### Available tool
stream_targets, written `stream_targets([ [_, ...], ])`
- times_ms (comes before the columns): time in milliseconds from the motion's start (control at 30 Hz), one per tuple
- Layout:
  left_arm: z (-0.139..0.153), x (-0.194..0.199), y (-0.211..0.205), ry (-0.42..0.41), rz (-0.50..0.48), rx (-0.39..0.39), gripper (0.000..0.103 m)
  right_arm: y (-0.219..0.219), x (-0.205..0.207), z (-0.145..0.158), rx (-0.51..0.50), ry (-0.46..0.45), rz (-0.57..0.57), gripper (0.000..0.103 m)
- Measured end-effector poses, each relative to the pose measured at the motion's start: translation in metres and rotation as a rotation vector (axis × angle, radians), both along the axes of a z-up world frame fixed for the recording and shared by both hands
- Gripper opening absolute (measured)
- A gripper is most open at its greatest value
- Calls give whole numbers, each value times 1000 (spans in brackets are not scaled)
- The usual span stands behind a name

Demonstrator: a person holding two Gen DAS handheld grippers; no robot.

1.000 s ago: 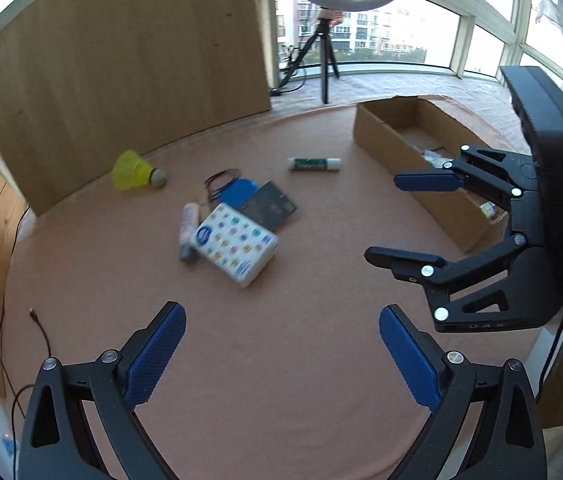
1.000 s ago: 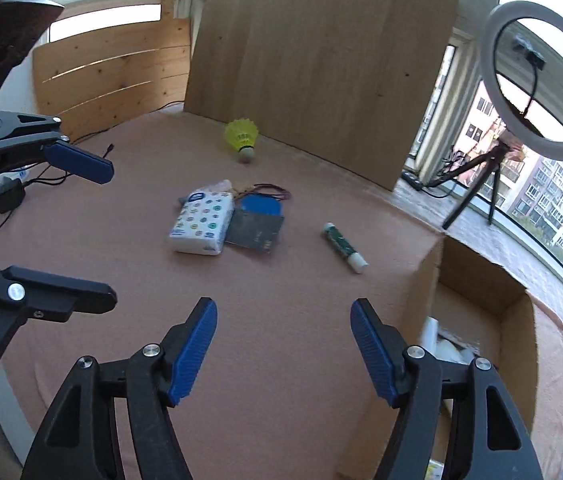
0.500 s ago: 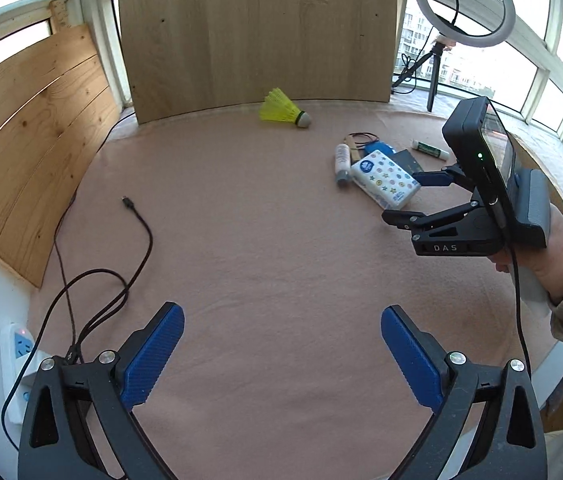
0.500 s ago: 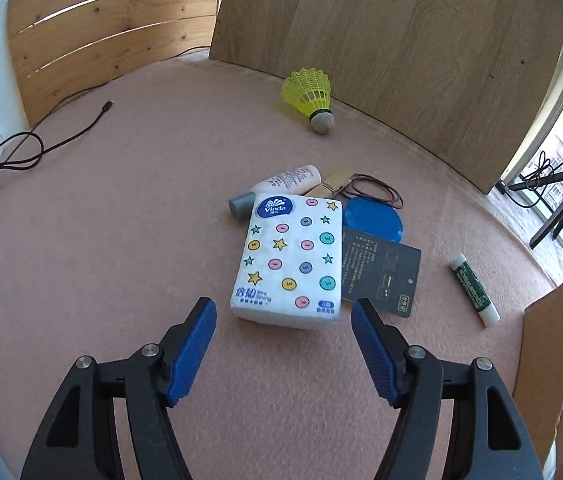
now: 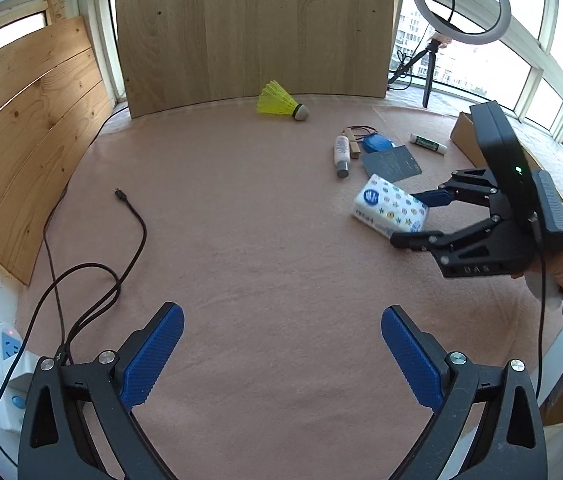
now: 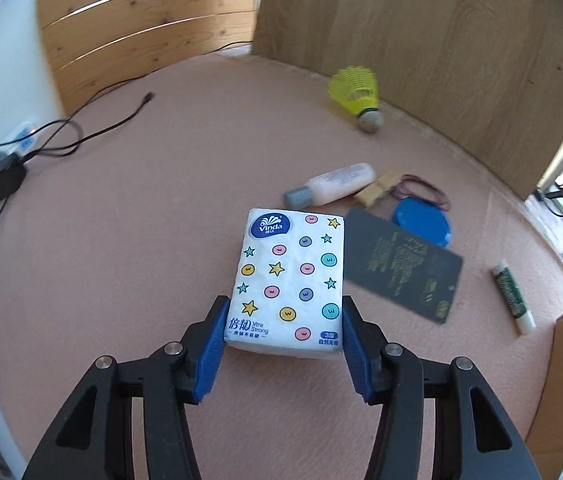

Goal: Organize objects
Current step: 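Move the right tool to the star-patterned tissue pack and grasp it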

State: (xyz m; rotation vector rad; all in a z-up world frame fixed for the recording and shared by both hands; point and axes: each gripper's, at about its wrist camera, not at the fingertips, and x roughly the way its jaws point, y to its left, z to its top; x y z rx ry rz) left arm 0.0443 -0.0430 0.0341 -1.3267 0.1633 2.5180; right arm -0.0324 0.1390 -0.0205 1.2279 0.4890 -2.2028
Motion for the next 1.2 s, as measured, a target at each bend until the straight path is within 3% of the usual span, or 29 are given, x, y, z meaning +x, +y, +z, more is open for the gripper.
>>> stream_targets([
  [167,-15,-3,20,-13,-91,-36,101,-13,50,2,43,-47,268,49],
  [267,-15,-4,34,-35,-119,-3,101,-15,77,1,71,-41,389,49],
  [433,-18,-4,74,-77,-166,62,102,-10,90,-3,40,-20,344,49],
  [633,-35,-14,116,-118,-216,79,102,-7,95,-5,2,18,289,50],
  [767,-52,-18,130,-154,-249,32,102,-5,98,-4,-11,44,253,50],
  [900,-65,-17,133,-168,-276,16,101,-1,103,-5,-12,93,177,59],
  [1000,-69,-17,130,-176,-284,40,96,-1,103,-6,-30,113,129,60],
  [1133,-66,-16,132,-179,-323,53,80,1,101,-6,-53,113,108,60],
  [1200,-64,-15,132,-179,-328,48,77,2,101,-6,-67,104,114,56],
])
